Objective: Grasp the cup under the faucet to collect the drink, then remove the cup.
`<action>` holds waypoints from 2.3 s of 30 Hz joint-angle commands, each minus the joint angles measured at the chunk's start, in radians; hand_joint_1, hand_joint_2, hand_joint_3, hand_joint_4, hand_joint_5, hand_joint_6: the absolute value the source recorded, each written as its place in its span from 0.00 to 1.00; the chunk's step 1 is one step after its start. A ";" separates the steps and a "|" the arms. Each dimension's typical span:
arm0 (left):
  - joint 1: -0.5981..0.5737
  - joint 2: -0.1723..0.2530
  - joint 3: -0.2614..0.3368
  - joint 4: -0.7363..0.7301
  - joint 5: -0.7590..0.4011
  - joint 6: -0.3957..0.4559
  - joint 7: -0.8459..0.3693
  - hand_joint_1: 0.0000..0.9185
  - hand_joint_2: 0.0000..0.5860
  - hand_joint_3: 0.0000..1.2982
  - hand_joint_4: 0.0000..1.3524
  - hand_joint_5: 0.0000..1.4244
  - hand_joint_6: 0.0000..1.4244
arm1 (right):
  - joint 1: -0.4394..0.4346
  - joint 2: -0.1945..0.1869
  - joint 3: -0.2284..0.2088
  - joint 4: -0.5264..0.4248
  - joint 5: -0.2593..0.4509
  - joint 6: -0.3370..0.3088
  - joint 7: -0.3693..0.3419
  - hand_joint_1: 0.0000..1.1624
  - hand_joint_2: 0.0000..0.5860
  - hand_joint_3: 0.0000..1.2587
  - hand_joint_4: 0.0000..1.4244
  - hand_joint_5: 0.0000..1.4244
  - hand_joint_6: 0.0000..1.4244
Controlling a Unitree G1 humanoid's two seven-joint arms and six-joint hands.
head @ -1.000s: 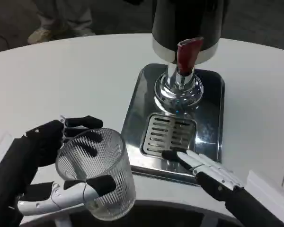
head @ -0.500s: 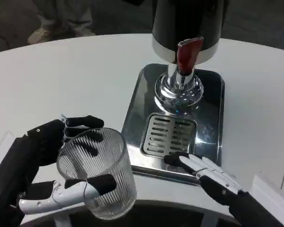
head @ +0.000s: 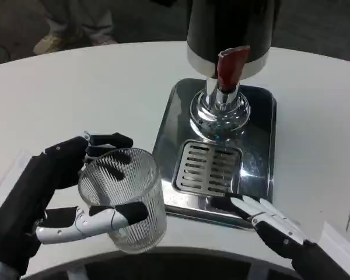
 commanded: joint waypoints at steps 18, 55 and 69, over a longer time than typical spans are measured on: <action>-0.328 0.030 -0.079 0.384 0.141 -0.170 0.094 0.78 0.00 0.60 0.65 0.73 0.66 | 0.007 0.011 0.010 -0.015 0.000 -0.013 -0.001 0.53 0.82 0.10 0.04 0.00 0.00; -0.656 -0.008 -0.261 0.836 0.298 -0.261 0.252 0.71 0.01 0.60 0.66 0.74 0.66 | 0.016 0.019 0.042 -0.015 -0.017 -0.021 -0.007 0.52 0.80 0.11 0.05 0.00 0.01; -0.682 -0.042 -0.324 0.824 0.414 -0.276 0.385 0.71 0.02 0.61 0.66 0.75 0.66 | 0.061 0.027 0.009 -0.015 0.005 -0.055 -0.020 0.52 0.80 0.11 0.05 0.00 0.01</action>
